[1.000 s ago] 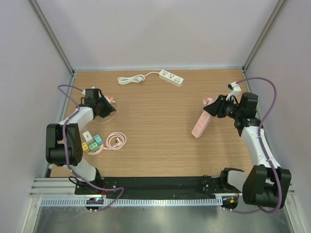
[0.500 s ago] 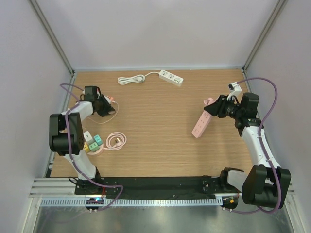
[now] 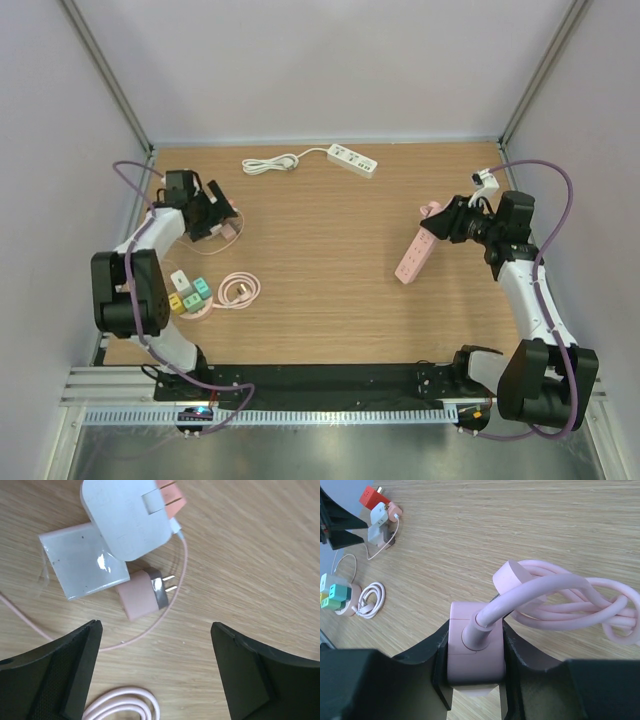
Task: Pull the plug off the socket
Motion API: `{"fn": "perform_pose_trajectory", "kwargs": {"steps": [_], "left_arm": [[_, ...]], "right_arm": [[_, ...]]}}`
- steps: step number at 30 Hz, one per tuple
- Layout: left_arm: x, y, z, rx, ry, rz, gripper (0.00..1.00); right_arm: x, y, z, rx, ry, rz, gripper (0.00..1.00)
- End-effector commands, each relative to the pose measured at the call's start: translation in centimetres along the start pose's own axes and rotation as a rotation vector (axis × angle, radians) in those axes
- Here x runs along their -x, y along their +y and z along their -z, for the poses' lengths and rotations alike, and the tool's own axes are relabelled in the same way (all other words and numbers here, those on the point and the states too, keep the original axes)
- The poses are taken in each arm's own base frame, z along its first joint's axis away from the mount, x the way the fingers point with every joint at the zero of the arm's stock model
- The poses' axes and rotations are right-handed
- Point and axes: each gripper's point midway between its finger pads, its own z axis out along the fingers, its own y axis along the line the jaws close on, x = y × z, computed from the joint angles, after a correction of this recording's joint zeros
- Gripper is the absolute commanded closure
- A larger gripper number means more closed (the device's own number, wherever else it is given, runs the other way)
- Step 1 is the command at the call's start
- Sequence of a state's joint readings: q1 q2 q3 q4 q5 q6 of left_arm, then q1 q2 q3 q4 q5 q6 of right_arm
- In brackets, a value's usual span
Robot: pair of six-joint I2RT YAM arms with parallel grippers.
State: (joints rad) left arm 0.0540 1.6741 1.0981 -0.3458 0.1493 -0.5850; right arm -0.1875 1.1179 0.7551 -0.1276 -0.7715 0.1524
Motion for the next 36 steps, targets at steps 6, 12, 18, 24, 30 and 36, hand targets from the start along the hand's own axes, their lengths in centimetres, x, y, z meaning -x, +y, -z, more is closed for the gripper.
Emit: {"fn": "perform_pose_trajectory", "kwargs": {"steps": [6, 12, 18, 24, 30, 36], "left_arm": [[3.8, -4.7, 10.5, -0.201, -0.254, -0.084, 0.0], [2.2, -4.8, 15.6, -0.28, -0.384, -0.132, 0.0], [0.4, -4.4, 18.0, -0.3, -0.411, -0.245, 0.0], [-0.7, -3.9, 18.0, -0.302, -0.392, -0.272, 0.0], [-1.4, -3.9, 18.0, -0.323, -0.383, -0.287, 0.0], [-1.5, -4.1, 18.4, -0.337, -0.402, -0.302, 0.0]], "right_arm": [[3.4, 0.3, -0.6, 0.037, -0.083, 0.04, 0.99], [4.9, -0.9, -2.1, 0.017, -0.1, -0.017, 0.99], [8.5, -4.1, -5.3, -0.035, -0.118, -0.092, 0.99], [12.9, -7.9, -11.5, -0.063, -0.168, -0.196, 0.99], [13.9, -9.1, -19.9, -0.001, -0.116, -0.25, 0.99], [13.0, -11.4, -26.5, 0.038, -0.101, -0.4, 0.99]]}}
